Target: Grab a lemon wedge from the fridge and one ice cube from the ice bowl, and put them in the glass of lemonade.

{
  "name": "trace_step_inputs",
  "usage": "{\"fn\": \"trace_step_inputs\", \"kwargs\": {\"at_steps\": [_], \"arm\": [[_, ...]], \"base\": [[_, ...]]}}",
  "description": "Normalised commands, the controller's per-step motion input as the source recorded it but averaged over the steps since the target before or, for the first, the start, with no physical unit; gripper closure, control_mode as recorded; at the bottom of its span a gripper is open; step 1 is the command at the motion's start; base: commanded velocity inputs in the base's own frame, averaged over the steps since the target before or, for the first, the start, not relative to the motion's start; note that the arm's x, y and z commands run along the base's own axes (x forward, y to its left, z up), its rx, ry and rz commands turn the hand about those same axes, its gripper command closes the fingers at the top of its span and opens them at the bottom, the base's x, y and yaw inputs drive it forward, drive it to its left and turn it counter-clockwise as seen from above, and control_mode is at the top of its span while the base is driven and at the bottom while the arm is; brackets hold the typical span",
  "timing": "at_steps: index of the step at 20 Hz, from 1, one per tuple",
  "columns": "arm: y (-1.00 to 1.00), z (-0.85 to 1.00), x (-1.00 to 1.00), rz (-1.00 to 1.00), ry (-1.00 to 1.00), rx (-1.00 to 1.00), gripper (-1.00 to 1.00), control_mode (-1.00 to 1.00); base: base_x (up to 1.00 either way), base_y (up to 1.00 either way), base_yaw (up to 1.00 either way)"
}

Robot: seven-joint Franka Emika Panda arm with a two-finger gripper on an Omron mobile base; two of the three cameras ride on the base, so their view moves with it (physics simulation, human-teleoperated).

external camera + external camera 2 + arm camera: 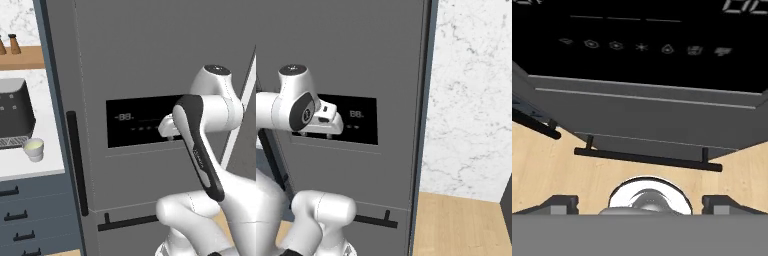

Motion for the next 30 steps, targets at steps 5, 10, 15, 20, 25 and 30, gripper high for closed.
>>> {"fn": "trace_step_inputs", "kwargs": {"at_steps": [5,10,15,20,25,30], "arm": [[0.23,-0.05,-0.09,0.0,0.0,0.0,-1.0,-1.0],[0.34,-0.01,-0.14,-0.02,0.0,0.0,-1.0,-1.0],[0.06,0.0,-0.02,0.0,0.0,0.0,-1.0,1.0],[0.0,0.0,0.0,0.0,0.0,0.0,-1.0,1.0],[0.0,0.0,0.0,0.0,0.0,0.0,-1.0,1.0],[0.0,0.0,0.0,0.0,0.0,0.0,-1.0,1.0]], "base": [[0.0,0.0,0.0],[0.0,0.0,0.0],[-0.14,0.44,-0.08],[-0.42,0.57,-0.41],[-0.67,0.64,-0.47],[-0.5,0.93,-0.32]]}}
